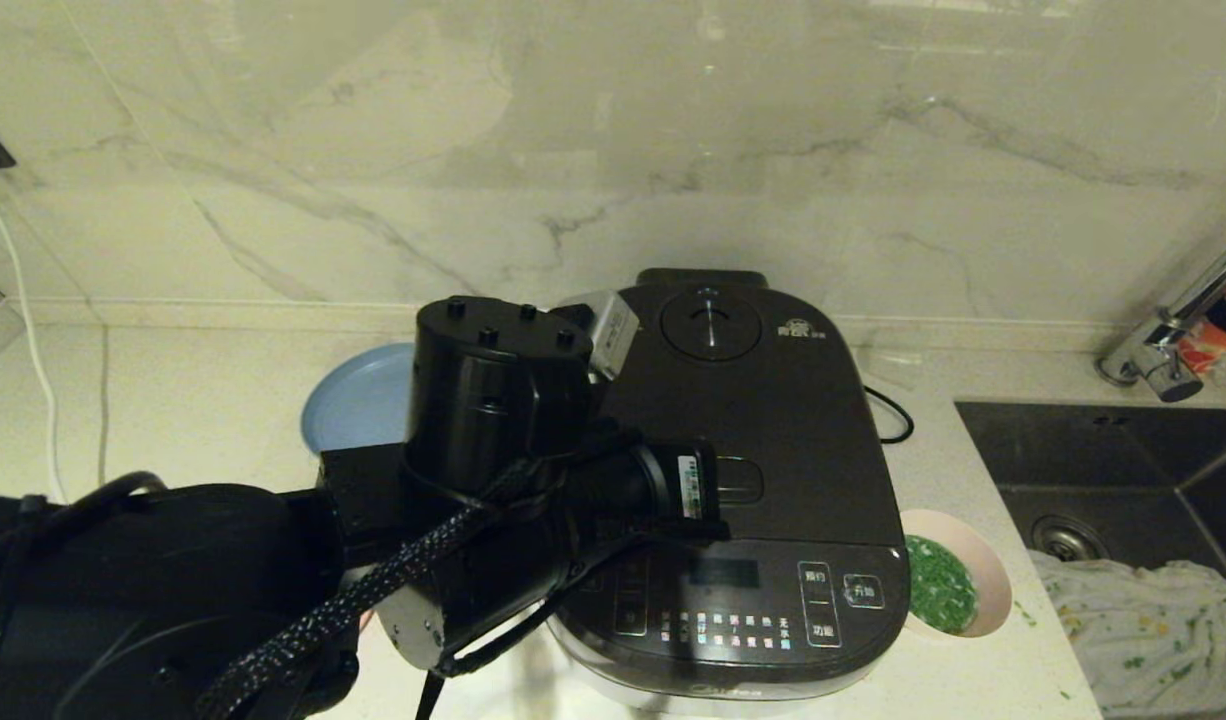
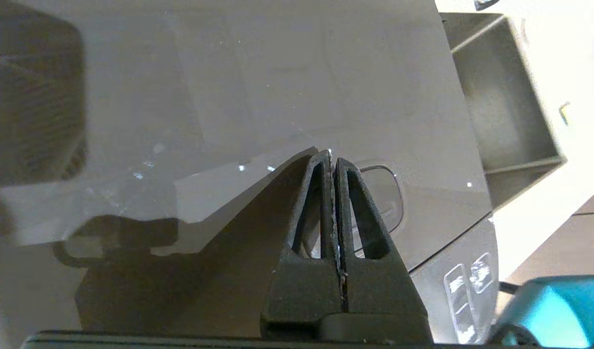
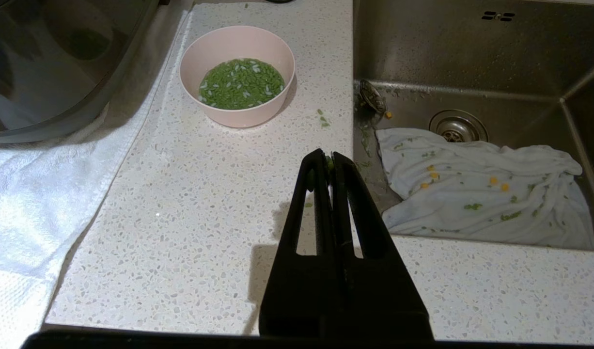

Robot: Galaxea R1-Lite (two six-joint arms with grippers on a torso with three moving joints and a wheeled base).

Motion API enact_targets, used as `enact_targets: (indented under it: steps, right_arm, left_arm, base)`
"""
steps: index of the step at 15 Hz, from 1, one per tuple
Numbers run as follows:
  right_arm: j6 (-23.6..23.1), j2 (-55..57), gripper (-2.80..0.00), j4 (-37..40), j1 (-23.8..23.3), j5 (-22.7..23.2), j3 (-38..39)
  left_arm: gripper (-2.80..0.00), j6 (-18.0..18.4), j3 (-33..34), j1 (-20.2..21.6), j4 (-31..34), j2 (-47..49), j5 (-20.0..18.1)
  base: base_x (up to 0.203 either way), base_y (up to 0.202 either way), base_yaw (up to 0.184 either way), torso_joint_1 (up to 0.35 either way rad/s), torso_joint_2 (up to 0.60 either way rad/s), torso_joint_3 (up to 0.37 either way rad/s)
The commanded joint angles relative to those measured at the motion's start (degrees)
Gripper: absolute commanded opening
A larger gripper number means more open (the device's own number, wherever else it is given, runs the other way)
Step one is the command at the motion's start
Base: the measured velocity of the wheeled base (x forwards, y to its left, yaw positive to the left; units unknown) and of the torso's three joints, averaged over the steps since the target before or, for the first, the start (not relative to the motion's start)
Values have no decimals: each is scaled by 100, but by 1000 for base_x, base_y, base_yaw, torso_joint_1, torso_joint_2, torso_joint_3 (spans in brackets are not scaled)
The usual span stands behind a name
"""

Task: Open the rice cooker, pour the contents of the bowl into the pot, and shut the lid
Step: Open the rice cooker

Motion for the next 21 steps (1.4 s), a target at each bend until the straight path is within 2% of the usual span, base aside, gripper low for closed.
enact_targets:
  steps: [1, 4, 12, 14, 17, 19, 21]
  right_arm:
    - [2, 8, -280, 4, 0, 2, 1]
    - [2, 8, -280, 4, 0, 2, 1]
    - [2, 8, -280, 4, 0, 2, 1]
    - [2, 8, -280, 4, 0, 2, 1]
    - [2, 8, -280, 4, 0, 2, 1]
    - [2, 8, -280, 4, 0, 2, 1]
    - [2, 8, -280, 4, 0, 2, 1]
  left_arm:
    - [-280, 106, 188, 0, 10, 37, 218]
    - [-280, 65, 127, 0, -365, -151, 252]
    - [-280, -53, 25, -143, -244, -708, 215]
    - [-280, -46, 34, -291, -91, -733, 234]
    - [-280, -4, 98, -470, -77, -474, 380]
    - [-280, 52, 266, -530, -145, -248, 749]
    - [-280, 6, 353, -528, -165, -175, 784]
  base:
    - [0, 0, 0, 0, 0, 0]
    - [0, 0, 0, 0, 0, 0]
    - [0, 0, 0, 0, 0, 0]
    - [0, 0, 0, 0, 0, 0]
    - [0, 0, 0, 0, 0, 0]
    - [0, 0, 0, 0, 0, 0]
    - [0, 0, 0, 0, 0, 0]
